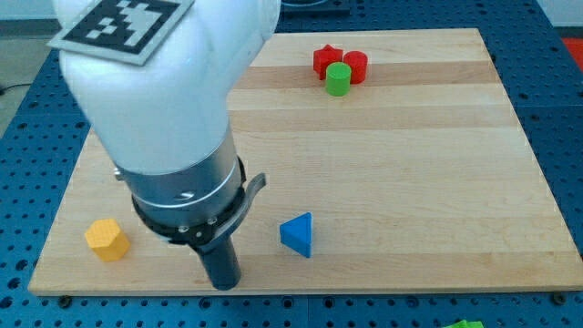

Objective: Move the yellow hexagon into the yellow heart

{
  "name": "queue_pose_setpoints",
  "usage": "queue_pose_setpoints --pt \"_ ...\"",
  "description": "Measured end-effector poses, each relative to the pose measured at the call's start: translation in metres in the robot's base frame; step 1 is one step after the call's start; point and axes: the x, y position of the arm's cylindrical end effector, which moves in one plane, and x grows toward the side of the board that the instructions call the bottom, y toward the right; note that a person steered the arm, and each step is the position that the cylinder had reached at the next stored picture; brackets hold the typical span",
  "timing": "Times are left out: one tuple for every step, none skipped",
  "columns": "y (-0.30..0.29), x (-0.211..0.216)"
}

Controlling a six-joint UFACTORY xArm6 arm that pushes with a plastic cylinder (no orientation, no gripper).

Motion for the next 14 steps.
queue_pose_setpoints --pt "-0.003 0.002" --pt "-0.051 0.001" --pt "-0.059 0.000" --pt "-0.133 -0.010" --pt "-0.155 -0.023" --pt "-0.125 -0.024" --pt "-0.113 -0.055" --pt "-0.114 -0.103" --pt "-0.121 -0.130" --pt "-0.121 -0.079" --pt "-0.152 -0.071" --pt "-0.149 -0.111" --pt "-0.148 -0.155" --pt "-0.148 -0.182"
